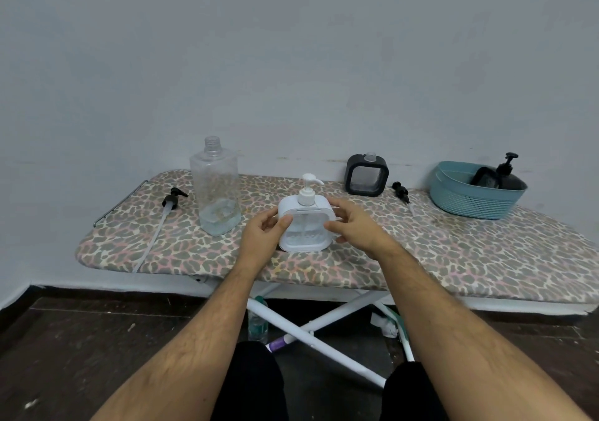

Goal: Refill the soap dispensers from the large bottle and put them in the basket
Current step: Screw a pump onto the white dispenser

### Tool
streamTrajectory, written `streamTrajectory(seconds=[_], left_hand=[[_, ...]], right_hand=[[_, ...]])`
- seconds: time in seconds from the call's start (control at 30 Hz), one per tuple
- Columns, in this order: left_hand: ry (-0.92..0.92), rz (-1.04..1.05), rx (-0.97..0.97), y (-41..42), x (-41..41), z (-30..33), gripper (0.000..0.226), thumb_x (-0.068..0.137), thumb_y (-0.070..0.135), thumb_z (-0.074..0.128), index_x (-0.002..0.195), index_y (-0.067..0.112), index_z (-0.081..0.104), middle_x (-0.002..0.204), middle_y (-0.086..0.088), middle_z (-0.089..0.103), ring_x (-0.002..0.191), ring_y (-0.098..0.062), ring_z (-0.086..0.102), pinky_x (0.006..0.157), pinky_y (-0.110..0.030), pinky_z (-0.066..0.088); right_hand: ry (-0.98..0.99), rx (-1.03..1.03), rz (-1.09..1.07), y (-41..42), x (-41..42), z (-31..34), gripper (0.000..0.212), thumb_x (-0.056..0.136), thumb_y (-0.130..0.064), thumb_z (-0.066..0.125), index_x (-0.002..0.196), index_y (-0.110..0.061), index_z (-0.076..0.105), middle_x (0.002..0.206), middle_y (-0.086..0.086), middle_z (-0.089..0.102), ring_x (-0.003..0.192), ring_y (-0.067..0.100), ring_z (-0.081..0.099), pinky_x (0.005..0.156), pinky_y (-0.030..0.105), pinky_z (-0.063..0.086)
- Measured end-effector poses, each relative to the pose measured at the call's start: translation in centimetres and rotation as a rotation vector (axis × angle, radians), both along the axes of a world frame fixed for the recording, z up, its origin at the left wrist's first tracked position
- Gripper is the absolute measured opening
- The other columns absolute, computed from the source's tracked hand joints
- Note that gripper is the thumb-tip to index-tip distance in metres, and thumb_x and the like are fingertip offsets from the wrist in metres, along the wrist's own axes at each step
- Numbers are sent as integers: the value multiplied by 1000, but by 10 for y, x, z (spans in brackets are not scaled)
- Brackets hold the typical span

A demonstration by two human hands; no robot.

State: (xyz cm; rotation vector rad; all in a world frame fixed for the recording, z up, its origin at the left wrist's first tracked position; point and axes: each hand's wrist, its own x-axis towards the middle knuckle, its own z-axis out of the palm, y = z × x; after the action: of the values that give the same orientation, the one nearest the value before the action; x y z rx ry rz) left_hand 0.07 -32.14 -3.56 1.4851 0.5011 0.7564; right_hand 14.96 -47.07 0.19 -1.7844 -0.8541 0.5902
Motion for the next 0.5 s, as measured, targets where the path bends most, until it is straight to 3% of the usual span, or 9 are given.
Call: streamTrajectory(seconds=[0.07, 0.17, 0.33, 0.5], left_hand=[[-1, -2, -1, -2, 0, 1, 66, 75, 49, 80, 129, 16, 62, 120, -2, 69, 107, -18, 69, 87, -49, 58], [2, -15, 8, -5, 5, 3, 45, 87, 31, 73, 127, 14, 64, 115, -2, 70, 99, -16, 71, 80, -48, 60], [7, -95, 37, -18, 25, 10, 42, 91, 33, 67, 128, 15, 64, 115, -1, 71, 97, -15, 72, 71, -40, 62], [12, -204, 68, -40, 65, 24, 31, 95, 36, 60, 121, 20, 68, 107, 0, 74, 96, -19, 72, 80, -46, 61]], right_hand=[[7, 11, 3, -2, 2, 0, 53, 93, -7, 65, 136, -34, 52, 128, -2, 63, 106, 16, 64, 74, 31, 51], [-6, 23, 0, -10, 7, 0, 52, 90, -7, 69, 134, -31, 54, 123, -2, 65, 102, 16, 66, 77, 34, 53], [-9, 70, -37, -38, 24, 6, 51, 83, -8, 77, 128, -25, 60, 113, 1, 68, 99, 18, 67, 74, 32, 52], [-11, 131, -103, -76, 44, 17, 47, 78, -9, 82, 118, -20, 62, 103, 4, 71, 87, 12, 67, 66, 23, 51]])
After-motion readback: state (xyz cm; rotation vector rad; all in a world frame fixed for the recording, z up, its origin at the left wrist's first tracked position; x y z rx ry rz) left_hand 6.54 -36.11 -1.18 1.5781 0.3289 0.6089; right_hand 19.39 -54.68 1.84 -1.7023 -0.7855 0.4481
